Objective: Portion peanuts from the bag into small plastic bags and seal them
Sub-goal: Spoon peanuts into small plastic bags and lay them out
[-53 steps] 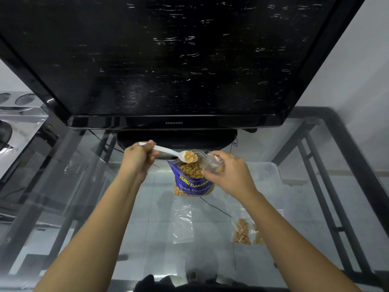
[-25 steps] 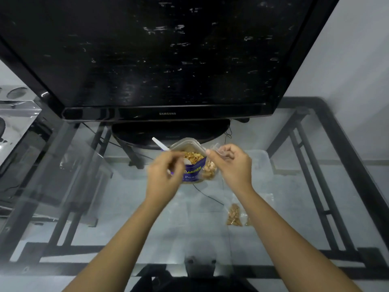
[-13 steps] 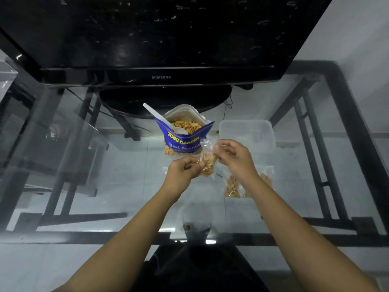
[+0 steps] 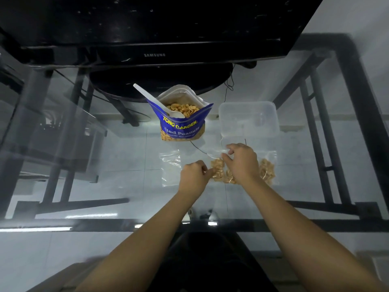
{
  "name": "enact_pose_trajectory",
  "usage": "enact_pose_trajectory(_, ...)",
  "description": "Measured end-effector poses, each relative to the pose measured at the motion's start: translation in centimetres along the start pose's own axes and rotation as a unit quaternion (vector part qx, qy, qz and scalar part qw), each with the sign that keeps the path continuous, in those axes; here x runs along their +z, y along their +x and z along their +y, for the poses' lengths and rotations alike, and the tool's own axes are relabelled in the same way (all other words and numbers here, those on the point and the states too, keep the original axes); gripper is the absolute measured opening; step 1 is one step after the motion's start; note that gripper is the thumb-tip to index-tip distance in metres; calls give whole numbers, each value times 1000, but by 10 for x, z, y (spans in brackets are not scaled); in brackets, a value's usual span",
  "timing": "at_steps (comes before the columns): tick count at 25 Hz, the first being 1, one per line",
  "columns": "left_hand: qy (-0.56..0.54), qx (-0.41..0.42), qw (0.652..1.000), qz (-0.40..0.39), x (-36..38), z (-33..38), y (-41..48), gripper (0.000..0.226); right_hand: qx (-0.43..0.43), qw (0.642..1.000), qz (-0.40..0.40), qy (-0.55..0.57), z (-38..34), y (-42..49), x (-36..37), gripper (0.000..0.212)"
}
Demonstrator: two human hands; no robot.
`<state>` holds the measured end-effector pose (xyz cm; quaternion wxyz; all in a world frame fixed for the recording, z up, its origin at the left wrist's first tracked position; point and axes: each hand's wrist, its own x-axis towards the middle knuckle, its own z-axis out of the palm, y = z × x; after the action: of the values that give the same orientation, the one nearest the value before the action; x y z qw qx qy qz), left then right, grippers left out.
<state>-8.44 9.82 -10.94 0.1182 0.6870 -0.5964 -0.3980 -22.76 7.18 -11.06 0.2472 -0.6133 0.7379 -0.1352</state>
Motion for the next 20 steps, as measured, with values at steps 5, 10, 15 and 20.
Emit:
enact_pose_trajectory(5, 31, 97, 982, 158, -53, -30, 8, 22, -105, 992, 33, 60, -26, -8, -4, 26)
enact_pose_trajectory(10, 145, 104, 980, 91, -77, -85, 29, 40, -177, 973, -144, 18, -63, -13, 41, 52)
enact_pose_trajectory(15, 199, 121, 972, 32, -71, -95, 31, 53, -188, 962, -182, -76, -77, -13, 69, 77)
enact_pose_trajectory(20, 98, 123, 987, 36, -74, -89, 24, 26, -152, 974, -166, -18, -75, -20, 73, 66)
